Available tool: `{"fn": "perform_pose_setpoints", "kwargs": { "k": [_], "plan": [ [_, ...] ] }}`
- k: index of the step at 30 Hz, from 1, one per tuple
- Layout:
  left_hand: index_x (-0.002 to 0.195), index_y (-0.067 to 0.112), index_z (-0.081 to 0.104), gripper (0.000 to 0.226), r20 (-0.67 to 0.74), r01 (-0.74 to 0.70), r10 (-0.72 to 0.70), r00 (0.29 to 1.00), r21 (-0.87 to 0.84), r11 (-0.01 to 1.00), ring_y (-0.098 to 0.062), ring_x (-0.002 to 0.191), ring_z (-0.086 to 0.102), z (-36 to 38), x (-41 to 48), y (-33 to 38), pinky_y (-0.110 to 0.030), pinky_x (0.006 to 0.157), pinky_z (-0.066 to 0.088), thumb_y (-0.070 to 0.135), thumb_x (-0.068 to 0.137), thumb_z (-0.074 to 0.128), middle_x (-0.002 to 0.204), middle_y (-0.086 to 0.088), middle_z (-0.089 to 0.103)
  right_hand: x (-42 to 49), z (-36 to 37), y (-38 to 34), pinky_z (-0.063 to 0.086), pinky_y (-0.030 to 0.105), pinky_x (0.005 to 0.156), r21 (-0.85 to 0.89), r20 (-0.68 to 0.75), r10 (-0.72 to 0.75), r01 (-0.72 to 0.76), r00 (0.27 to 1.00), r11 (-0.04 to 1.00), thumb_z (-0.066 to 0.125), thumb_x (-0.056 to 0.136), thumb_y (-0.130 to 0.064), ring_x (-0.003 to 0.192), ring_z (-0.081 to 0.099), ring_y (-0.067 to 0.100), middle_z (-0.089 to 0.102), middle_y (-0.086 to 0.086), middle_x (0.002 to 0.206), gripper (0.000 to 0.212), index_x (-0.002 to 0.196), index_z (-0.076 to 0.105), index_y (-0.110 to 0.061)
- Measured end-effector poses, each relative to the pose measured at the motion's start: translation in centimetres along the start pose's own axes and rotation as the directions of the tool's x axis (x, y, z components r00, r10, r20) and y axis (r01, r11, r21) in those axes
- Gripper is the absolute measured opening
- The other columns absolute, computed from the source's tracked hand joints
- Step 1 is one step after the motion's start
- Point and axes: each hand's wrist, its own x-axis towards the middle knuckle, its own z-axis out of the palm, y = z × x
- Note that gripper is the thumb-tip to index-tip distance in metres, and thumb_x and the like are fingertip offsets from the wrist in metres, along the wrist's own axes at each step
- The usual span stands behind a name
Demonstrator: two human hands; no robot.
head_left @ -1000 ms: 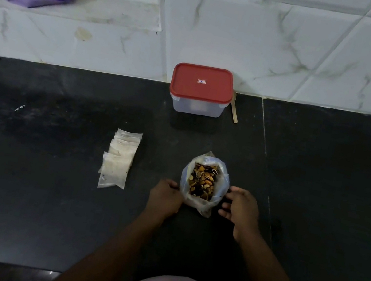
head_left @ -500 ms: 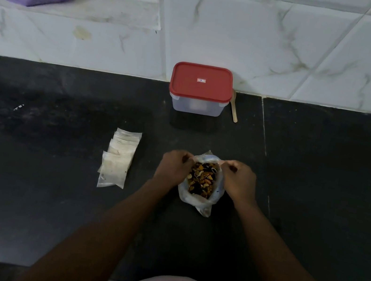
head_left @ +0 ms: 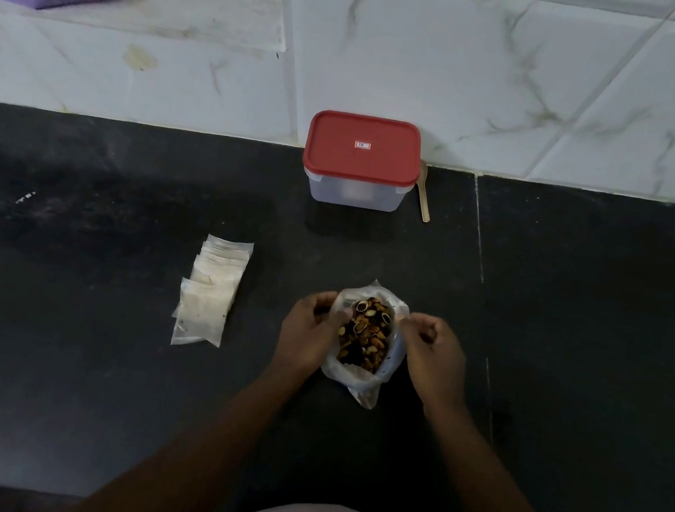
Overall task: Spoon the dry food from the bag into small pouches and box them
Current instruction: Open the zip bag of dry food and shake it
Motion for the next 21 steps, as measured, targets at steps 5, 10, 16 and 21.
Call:
{"fn": "perform_pose_setpoints", "kwargs": {
  "k": [5, 10, 16, 21],
  "plan": [
    [0.113, 0.022, 0.060, 0.038, -0.119, -0.005, 0.024, 0.993, 0.155, 0.988, -0.006, 0.094, 0.066, -1.0, -2.4, -1.9, -0.024, 0.078, 0.059, 0.031, 0.084, 0.083, 0.107, 0.006, 0.064, -2.5, -0.6, 0.9, 0.060, 0.030, 0.067, 0.031, 0.027, 0.103, -0.104, 0.994, 0.994, 0.086, 0.079, -0.040, 0.085, 0.071, 0.013, 0.071, -0.003, 0.095, 0.036, 0.105, 0.066, -0.026],
    [0.099, 0.022, 0.073, 0.017, -0.087, 0.032, -0.018, 0.996, 0.165, 0.986, -0.005, 0.085, 0.073, -1.5, -3.1, -2.0, -0.024, 0.078, 0.060, 0.031, 0.087, 0.081, 0.092, 0.006, 0.076, -2.6, -0.5, 0.9, 0.062, 0.027, 0.069, 0.175, 0.108, 0.164, -0.181, 0.981, 0.968, 0.076, 0.091, -0.025, 0.089, 0.075, 0.011, 0.076, 0.001, 0.103, 0.023, 0.113, 0.070, -0.021],
    [0.111, 0.002, 0.070, 0.018, 0.237, 0.277, -0.199, 0.951, -0.369, 0.887, -0.019, 0.094, 0.076, -0.9, -3.1, -1.2, -0.029, 0.080, 0.062, 0.002, 0.093, 0.068, 0.103, -0.013, 0.078, -1.9, -1.5, 0.6, 0.057, 0.036, 0.078, 0.373, 0.339, 0.287, -0.408, 0.896, 0.833, 0.061, 0.100, -0.011, 0.103, 0.069, 0.023, 0.072, 0.009, 0.112, 0.018, 0.116, 0.067, -0.016],
    [0.117, 0.008, 0.067, 0.023, 0.207, 0.265, -0.210, 0.956, -0.295, 0.918, -0.020, 0.105, 0.073, -1.1, -2.7, -1.7, -0.034, 0.090, 0.060, 0.014, 0.094, 0.069, 0.116, -0.011, 0.074, -1.3, -2.0, 2.1, 0.058, 0.033, 0.081, 0.111, 0.216, 0.191, -0.218, 0.958, 0.970, 0.070, 0.096, -0.023, 0.101, 0.070, 0.015, 0.073, 0.001, 0.114, 0.025, 0.120, 0.068, -0.025]
  ]
}}
